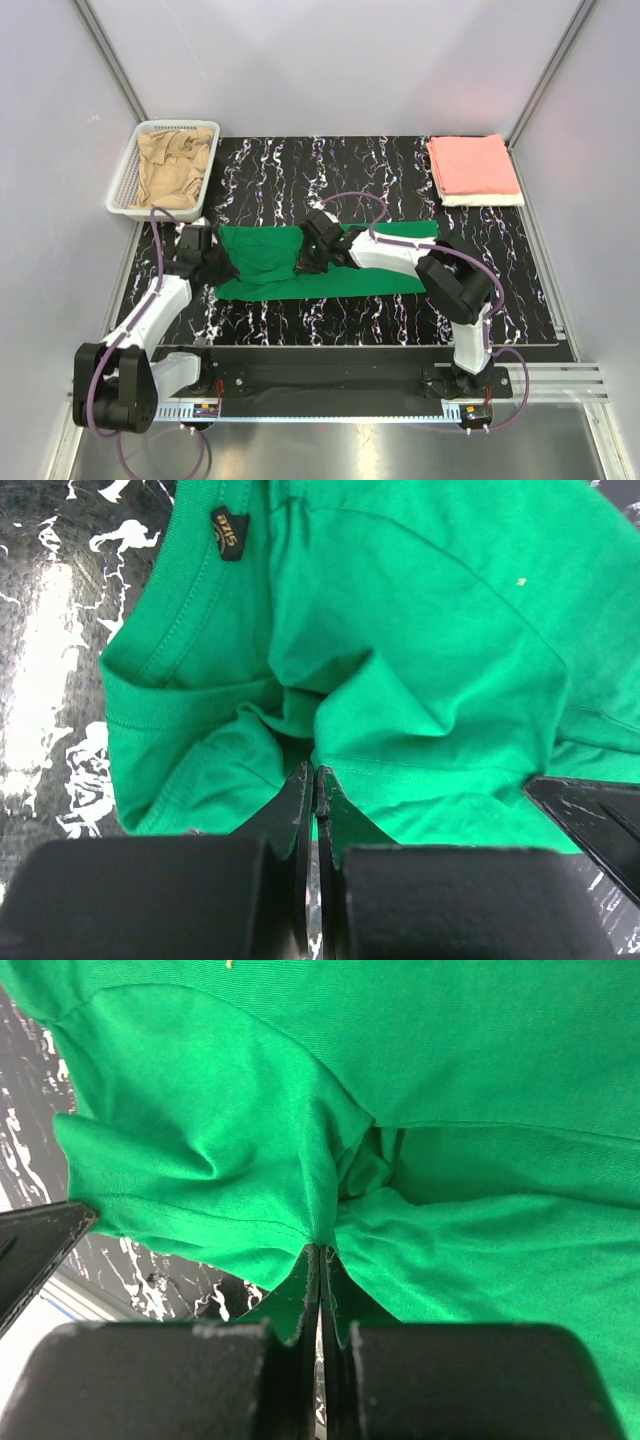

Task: Fold and stack the t-shirts
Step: Fold the tshirt

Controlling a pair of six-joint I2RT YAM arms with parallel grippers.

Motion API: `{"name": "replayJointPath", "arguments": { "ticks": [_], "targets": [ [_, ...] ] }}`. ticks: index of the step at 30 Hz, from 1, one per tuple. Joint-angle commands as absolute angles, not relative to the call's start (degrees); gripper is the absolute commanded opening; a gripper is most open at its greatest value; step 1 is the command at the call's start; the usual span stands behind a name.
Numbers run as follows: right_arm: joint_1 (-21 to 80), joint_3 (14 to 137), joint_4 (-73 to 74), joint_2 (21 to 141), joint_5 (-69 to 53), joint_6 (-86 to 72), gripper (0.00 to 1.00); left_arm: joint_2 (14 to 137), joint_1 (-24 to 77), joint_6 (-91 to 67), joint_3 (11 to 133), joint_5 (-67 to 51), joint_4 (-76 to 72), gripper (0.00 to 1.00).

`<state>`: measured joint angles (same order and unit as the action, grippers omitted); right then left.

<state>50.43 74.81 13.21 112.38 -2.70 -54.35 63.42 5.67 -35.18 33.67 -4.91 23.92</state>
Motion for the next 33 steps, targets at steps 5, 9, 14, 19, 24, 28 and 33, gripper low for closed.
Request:
{"name": "replayJointPath", "arguments": {
  "ticks": [5,9,14,19,24,28,33],
  "targets": [
    [51.06,74.88,12.83,107.93,-3.52,-54.40,0.00,59.68,7.20,-39.19,35.51,-2.99,26.37,0.00],
    [51.06,74.36,13.53,107.67,-3.95,-54.32,0.00,59.07,7.64,-41.22,34.19,-2.37,27.15,0.00],
    [50.98,71.90,13.80,106.09,-3.69,-53.27,0.00,57.48,8.09,-43.15,33.49,2.35,29.53,0.00],
    [50.98,72.16,13.80,106.70,-4.92,-51.77,0.00,56.25,8.17,-46.40,32.52,2.29,30.15,0.00],
    [50.89,71.98,13.80,106.79,-5.01,-51.15,0.00,58.35,8.88,-46.85,31.64,3.69,29.97,0.00],
    [50.89,72.94,13.80,106.70,-4.83,-50.19,0.00,61.78,8.79,-43.08,34.45,3.96,28.83,0.01],
    [49.93,74.97,13.97,108.37,-6.76,-49.84,0.00,68.10,8.79,-42.01,39.02,2.81,28.92,0.10]
  ]
}}
